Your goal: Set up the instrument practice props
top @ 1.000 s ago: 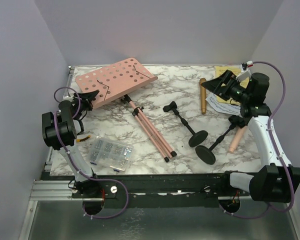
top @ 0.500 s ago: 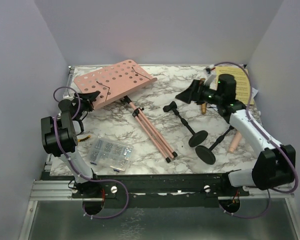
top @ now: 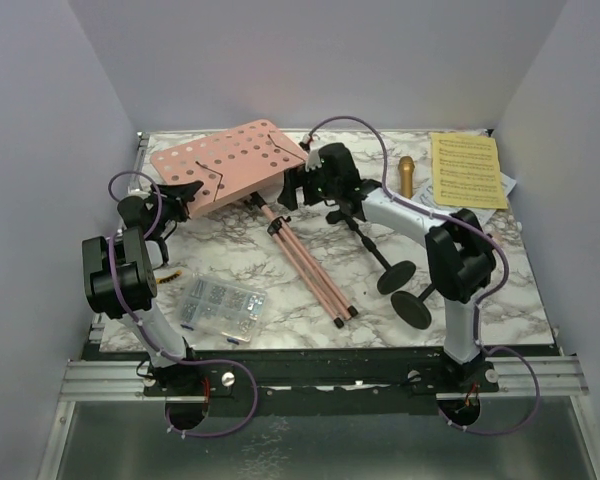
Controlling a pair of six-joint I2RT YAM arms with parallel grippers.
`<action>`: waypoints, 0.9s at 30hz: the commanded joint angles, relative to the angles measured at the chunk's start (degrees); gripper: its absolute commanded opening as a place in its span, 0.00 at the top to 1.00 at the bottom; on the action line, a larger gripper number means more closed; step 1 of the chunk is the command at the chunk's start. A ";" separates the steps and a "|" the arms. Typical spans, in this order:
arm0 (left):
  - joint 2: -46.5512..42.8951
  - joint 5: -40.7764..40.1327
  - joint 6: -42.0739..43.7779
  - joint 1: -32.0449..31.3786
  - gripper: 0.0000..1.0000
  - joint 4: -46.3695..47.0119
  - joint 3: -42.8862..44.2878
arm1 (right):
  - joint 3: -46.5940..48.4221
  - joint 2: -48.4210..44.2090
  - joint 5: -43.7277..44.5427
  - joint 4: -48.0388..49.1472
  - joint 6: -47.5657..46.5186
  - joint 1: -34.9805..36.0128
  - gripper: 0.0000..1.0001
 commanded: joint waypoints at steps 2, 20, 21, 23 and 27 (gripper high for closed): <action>-6.80 6.37 -2.45 -0.87 1.00 12.79 2.37 | 12.71 9.70 8.04 -2.23 -6.21 3.45 0.12; -8.58 7.47 -3.55 -2.17 1.00 14.00 2.59 | 22.11 25.28 30.57 7.65 -17.45 12.15 0.47; -8.65 7.52 -3.57 -2.35 1.00 14.00 2.59 | 22.43 25.51 30.72 8.05 -17.56 12.15 0.51; -8.81 7.68 -3.58 -2.47 1.00 13.96 2.64 | 24.34 26.10 30.02 7.67 -18.38 12.17 0.65; -9.71 8.87 -4.25 -2.45 0.88 13.75 2.89 | 27.75 26.43 30.73 7.93 -19.26 12.15 1.00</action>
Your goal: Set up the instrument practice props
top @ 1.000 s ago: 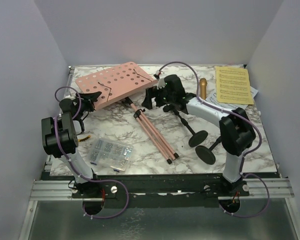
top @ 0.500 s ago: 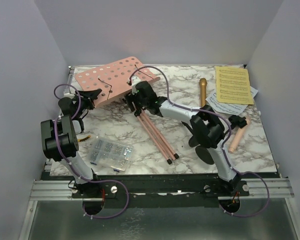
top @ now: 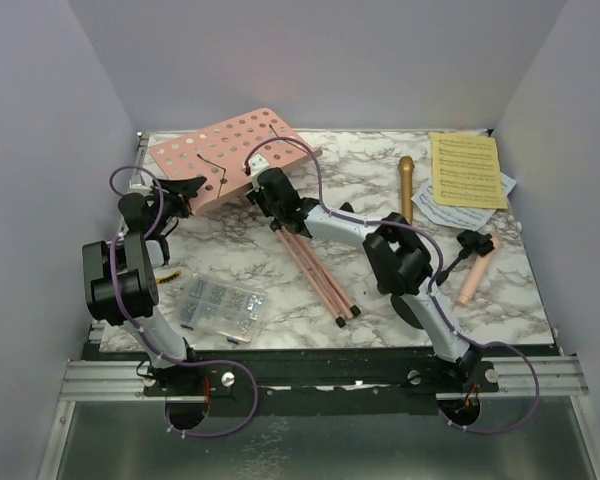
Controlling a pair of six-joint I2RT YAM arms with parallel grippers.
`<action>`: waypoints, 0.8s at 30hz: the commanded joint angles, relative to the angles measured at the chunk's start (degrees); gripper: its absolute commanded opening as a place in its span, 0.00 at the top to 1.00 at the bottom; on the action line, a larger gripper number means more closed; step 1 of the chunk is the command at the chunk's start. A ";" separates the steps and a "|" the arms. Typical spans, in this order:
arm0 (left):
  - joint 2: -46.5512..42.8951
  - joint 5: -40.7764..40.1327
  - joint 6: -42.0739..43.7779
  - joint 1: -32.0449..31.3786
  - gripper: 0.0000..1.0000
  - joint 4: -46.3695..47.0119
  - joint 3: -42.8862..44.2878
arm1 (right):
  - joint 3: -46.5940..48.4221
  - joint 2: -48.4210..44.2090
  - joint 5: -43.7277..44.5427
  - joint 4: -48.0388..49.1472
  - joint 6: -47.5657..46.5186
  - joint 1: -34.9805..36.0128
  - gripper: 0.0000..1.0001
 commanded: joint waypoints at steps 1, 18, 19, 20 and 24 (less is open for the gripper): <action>-6.66 8.06 -3.77 -0.74 0.71 13.43 3.07 | 3.36 0.52 2.66 5.84 -2.45 -0.42 1.00; -42.04 -14.31 37.30 0.01 0.01 -71.25 25.97 | -15.06 -17.69 4.92 41.09 -3.14 -1.12 1.00; -43.22 -13.87 37.01 0.00 0.01 -71.58 25.29 | -15.91 -18.82 4.50 42.31 -2.36 -1.08 1.00; -43.97 -13.14 36.53 -0.05 0.01 -71.52 24.34 | -16.99 -20.06 3.85 44.38 -2.06 -1.12 0.99; -45.44 -10.54 35.28 -0.03 0.01 -71.63 21.80 | -18.41 -23.83 2.09 49.64 -2.29 -1.12 0.99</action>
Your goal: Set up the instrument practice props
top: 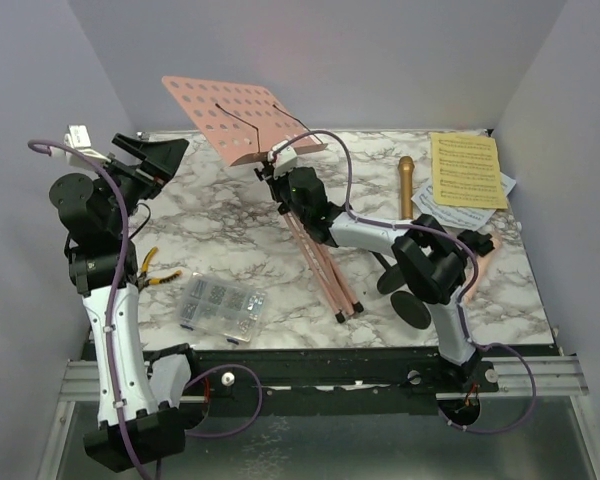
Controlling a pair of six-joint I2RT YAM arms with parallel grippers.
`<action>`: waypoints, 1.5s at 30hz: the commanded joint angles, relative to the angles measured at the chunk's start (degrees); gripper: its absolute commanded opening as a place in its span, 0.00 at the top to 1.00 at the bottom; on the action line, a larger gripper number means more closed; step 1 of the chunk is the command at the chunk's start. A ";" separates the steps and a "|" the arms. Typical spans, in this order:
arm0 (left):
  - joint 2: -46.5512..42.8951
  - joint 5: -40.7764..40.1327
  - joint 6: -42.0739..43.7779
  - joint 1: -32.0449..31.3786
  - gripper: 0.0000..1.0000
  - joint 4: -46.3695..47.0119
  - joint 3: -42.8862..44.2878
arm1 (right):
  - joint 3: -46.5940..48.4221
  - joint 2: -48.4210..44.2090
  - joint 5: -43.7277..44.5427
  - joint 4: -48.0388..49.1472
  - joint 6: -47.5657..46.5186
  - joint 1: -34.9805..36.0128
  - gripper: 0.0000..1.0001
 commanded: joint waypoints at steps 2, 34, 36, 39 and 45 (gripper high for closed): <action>0.91 0.12 1.39 0.07 0.01 -8.74 -4.45 | 1.86 -11.14 0.15 22.57 -0.02 -0.35 0.99; 19.64 -39.89 40.00 -51.28 0.80 15.58 -8.33 | -7.07 -25.76 -3.69 47.84 -10.35 3.62 1.00; 19.63 -43.46 41.45 -51.93 0.86 14.82 -8.53 | -7.38 -25.60 -2.94 49.55 -13.63 5.09 1.00; 18.89 -46.28 43.40 -52.05 0.79 14.83 -9.65 | -7.70 -25.38 -2.64 51.50 -15.45 5.80 0.99; 15.62 -43.15 45.26 -52.05 0.22 14.15 -14.67 | -7.91 -25.19 -2.23 52.79 -15.50 5.81 0.99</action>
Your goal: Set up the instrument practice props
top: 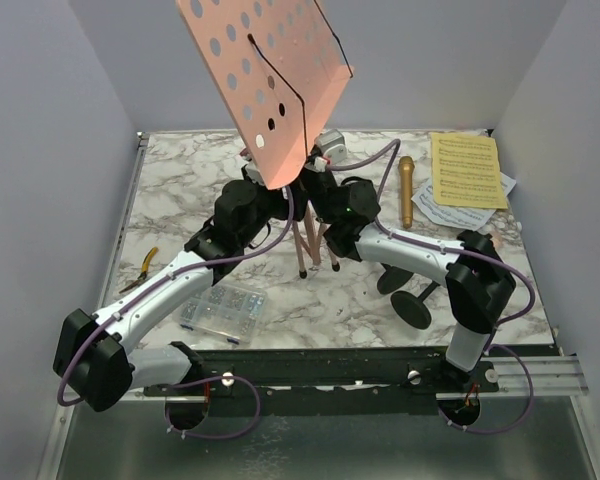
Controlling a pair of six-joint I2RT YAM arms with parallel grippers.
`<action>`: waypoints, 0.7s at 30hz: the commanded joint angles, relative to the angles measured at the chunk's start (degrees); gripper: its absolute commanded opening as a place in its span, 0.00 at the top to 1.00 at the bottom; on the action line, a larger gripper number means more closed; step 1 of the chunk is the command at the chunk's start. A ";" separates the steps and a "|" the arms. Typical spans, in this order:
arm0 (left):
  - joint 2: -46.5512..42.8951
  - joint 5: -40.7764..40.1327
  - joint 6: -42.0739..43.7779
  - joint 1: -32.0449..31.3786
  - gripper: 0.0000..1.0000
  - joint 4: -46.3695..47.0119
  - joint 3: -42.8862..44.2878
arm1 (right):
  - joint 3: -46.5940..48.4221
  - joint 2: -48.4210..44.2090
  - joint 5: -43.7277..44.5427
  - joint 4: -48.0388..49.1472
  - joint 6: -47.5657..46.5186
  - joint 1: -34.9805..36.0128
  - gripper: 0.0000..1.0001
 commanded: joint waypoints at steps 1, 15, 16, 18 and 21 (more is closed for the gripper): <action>-2.30 -5.20 4.26 0.93 0.21 -2.02 -3.72 | 2.13 -5.47 -1.18 15.69 -2.08 1.58 0.99; -3.61 3.57 5.12 1.01 0.10 -3.67 -2.25 | 1.44 -5.53 -0.25 17.75 -5.50 1.58 0.99; -3.57 2.87 5.04 1.08 0.11 -3.63 -2.20 | 1.22 -5.53 -0.51 17.92 -5.42 1.58 0.99; -3.24 2.62 4.93 1.62 0.17 -3.65 -2.01 | 0.75 -5.56 -1.01 18.63 -5.05 1.58 1.00; -2.04 3.10 4.86 2.31 0.34 -3.28 -2.25 | 0.20 -5.77 -1.27 19.77 -2.88 1.58 0.99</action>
